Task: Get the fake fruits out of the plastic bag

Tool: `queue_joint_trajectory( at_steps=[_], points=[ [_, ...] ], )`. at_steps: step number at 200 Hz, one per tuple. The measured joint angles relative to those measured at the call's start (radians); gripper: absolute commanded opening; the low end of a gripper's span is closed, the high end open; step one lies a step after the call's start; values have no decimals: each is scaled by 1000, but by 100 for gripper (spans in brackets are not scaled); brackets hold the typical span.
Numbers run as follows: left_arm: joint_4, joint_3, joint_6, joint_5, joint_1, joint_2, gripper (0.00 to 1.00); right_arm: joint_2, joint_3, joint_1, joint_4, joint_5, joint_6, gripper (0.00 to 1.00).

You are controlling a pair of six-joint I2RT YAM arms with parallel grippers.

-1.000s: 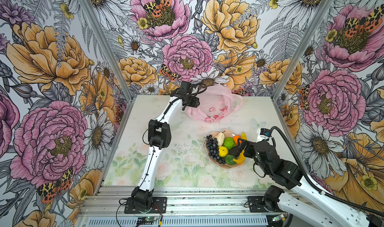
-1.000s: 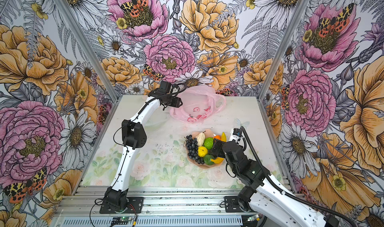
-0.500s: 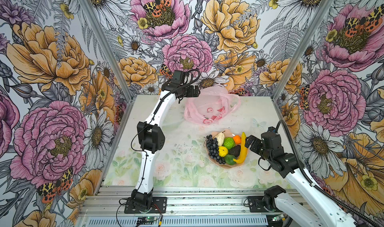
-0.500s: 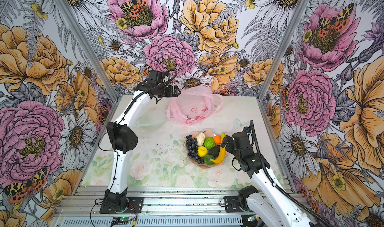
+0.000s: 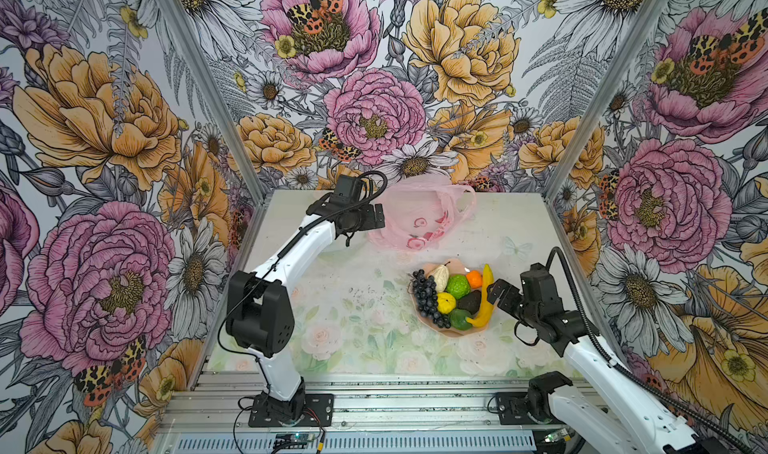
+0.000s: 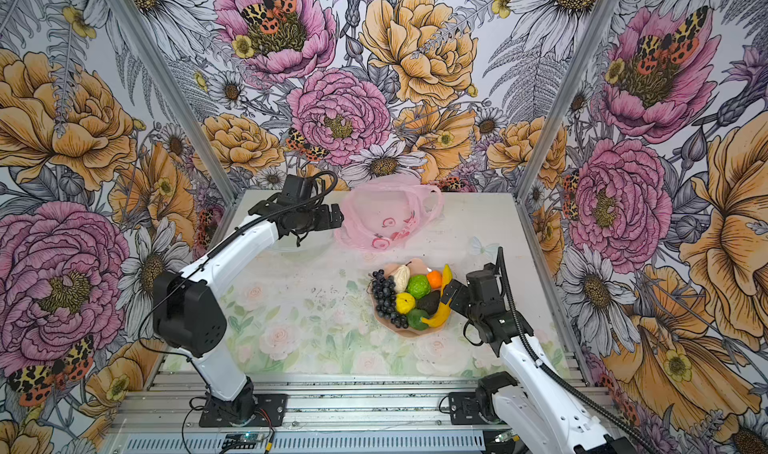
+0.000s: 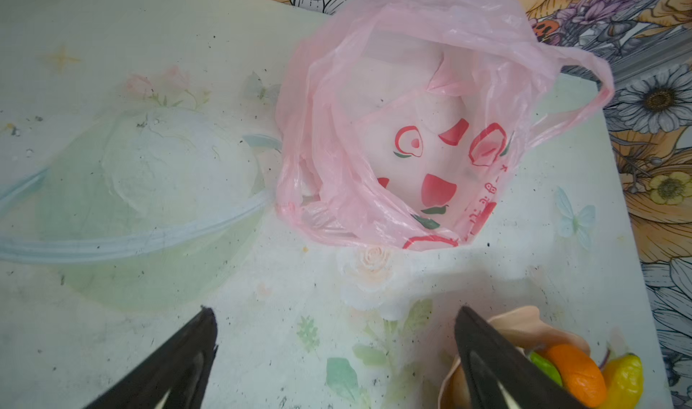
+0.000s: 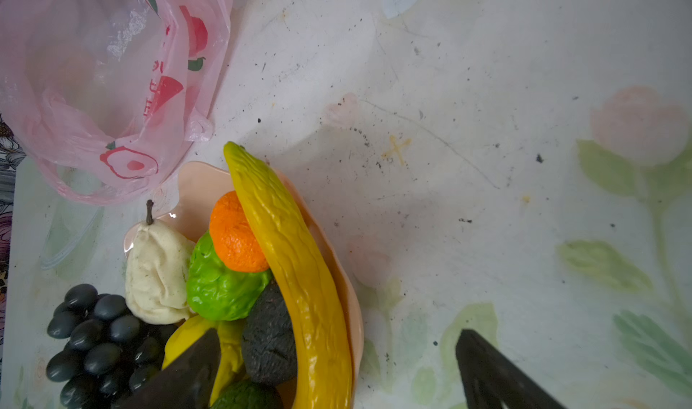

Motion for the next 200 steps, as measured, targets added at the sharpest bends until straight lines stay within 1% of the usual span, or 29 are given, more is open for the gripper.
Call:
queue_joint_trajectory(
  at_steps=[19,31,48,76,124,161,200],
  points=[
    [135,-172,-47,-11,-3,-150,99,35,-34,0,64,-46,14,99],
    [204,-254,-69,-16,-3,-203,98,60,-50,0,105,-73,23,99],
    [285,-356,-94,-20,-3,-243,99,95,-70,0,163,-102,36,100],
    [349,-480,-119,-21,-3,-274,98,146,-95,0,259,-148,59,99],
    [389,-570,-125,-47,-3,-327,99,185,-116,15,398,-215,106,96],
    [399,-618,-125,-67,-3,-350,99,260,-116,56,486,-223,134,93],
    [399,-653,-125,-81,-1,-356,99,352,-116,121,571,-223,164,93]
  ],
)
